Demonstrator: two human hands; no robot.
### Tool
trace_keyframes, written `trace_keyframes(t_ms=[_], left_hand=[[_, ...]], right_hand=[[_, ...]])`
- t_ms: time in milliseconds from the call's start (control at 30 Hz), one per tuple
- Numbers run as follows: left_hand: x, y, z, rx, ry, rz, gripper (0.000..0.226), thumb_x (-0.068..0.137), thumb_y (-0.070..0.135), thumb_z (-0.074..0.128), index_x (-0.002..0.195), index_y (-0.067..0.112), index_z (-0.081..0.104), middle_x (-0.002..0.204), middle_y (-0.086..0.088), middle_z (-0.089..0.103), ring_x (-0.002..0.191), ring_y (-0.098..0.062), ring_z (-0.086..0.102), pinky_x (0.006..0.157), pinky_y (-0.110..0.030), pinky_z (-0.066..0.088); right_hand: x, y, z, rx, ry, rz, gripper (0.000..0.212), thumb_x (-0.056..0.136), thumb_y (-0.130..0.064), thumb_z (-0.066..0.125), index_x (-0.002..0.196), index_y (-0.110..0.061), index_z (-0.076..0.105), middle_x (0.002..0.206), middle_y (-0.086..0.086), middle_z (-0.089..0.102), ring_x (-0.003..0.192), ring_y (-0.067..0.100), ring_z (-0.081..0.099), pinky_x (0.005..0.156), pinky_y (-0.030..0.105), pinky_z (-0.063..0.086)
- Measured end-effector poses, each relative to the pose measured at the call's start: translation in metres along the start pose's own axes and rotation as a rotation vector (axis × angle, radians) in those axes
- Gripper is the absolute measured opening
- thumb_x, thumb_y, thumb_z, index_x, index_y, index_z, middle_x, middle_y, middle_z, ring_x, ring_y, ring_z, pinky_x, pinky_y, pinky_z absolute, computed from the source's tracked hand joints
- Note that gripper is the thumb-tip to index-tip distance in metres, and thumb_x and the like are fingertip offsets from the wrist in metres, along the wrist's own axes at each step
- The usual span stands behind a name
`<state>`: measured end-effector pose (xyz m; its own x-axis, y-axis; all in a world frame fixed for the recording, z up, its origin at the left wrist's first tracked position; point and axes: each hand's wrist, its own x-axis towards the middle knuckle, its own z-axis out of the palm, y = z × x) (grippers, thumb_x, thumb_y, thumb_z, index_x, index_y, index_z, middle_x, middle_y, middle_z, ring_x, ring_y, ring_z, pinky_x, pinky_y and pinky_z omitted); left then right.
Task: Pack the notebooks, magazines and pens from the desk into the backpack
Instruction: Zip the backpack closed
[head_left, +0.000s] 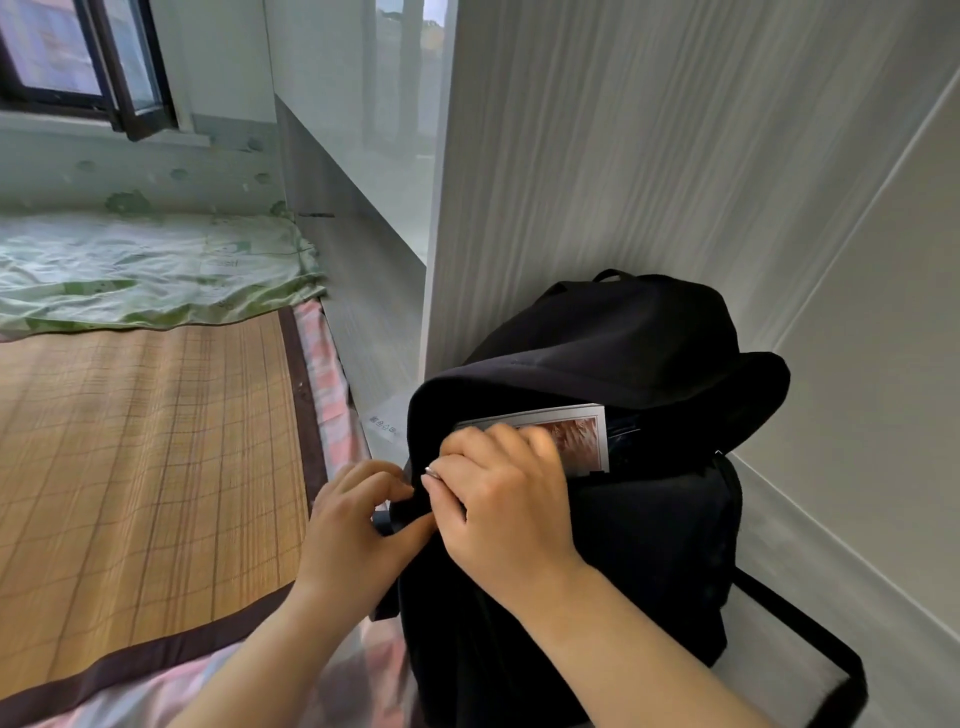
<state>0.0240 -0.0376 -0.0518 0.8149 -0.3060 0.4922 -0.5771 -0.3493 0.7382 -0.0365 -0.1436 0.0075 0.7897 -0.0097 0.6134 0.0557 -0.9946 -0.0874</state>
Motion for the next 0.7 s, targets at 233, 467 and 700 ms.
trace_keyframes(t_ms=[233, 467, 700], left_hand=[[-0.001, 0.002, -0.008, -0.050, -0.034, -0.011, 0.019, 0.054, 0.041, 0.056, 0.055, 0.041, 0.037, 0.068, 0.022, 0.050, 0.069, -0.006, 0.050, 0.073, -0.038, 0.041], [-0.001, 0.013, -0.020, 0.092, -0.094, -0.011, 0.025, 0.063, 0.022, 0.080, 0.076, 0.036, 0.063, 0.078, 0.028, 0.050, 0.085, -0.019, 0.057, 0.088, -0.047, 0.045], [0.060, 0.090, -0.016, 0.049, -0.088, 0.228, 0.037, 0.070, 0.046, 0.062, 0.096, 0.021, 0.068, 0.074, 0.023, 0.052, 0.071, -0.002, 0.052, 0.090, -0.026, 0.037]], right_hand=[[0.026, 0.009, -0.036, 0.154, 0.124, 0.101, 0.016, 0.070, -0.018, 0.061, 0.059, -0.008, 0.066, 0.066, 0.006, 0.065, 0.058, 0.025, 0.062, 0.052, 0.028, 0.049], [0.050, 0.043, -0.080, 0.223, 0.334, 0.229, 0.022, 0.077, -0.022, 0.056, 0.063, -0.008, 0.064, 0.067, -0.012, 0.047, 0.054, 0.009, 0.042, 0.056, 0.025, 0.039], [0.044, 0.041, -0.077, 0.126, 0.366, 0.210, 0.019, 0.077, -0.024, 0.057, 0.065, -0.012, 0.066, 0.061, -0.006, 0.052, 0.058, 0.009, 0.041, 0.048, 0.022, 0.030]])
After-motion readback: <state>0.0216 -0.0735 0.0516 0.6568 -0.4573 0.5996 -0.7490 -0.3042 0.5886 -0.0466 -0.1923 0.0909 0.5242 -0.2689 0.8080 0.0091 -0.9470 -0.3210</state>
